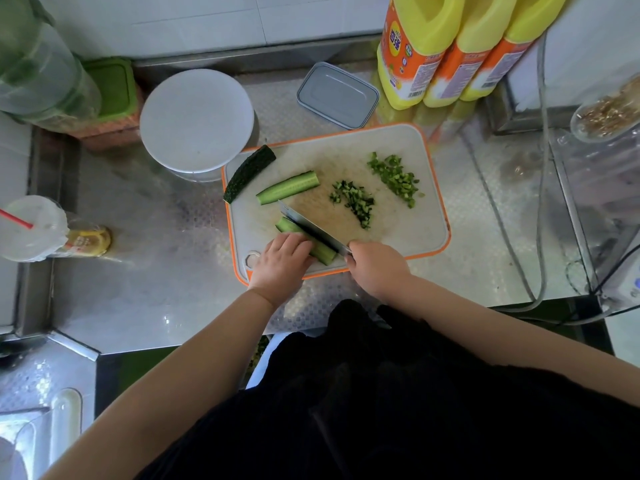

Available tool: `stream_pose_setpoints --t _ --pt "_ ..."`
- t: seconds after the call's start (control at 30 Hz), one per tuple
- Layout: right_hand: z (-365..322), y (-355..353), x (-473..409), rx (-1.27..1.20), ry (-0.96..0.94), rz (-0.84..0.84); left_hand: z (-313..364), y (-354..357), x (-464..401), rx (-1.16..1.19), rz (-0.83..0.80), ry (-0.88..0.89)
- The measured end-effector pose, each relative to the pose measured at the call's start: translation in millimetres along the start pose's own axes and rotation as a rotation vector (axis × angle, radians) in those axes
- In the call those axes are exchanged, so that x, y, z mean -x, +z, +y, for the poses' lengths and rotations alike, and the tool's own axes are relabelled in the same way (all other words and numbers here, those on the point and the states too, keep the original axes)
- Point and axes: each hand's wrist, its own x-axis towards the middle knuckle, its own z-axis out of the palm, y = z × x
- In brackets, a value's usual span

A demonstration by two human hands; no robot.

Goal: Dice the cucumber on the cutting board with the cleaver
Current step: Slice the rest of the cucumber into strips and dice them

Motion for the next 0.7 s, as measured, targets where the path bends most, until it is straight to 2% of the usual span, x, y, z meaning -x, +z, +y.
stream_pose_setpoints --t 0.23,0.4,0.7 --pt "-8.9 -7.9 14.3 0.022 -0.074 0.107 4.4 6.5 -0.9 0.071 0.087 -0.053" --pt "-16.5 -6.6 19.4 0.089 -0.075 0.066 8.1 14.1 -2.0 0.103 0.087 -0.121" --pt "-21.3 -6.8 19.3 0.134 0.003 -0.004 7.1 21.5 3.4 0.199 0.123 -0.142"
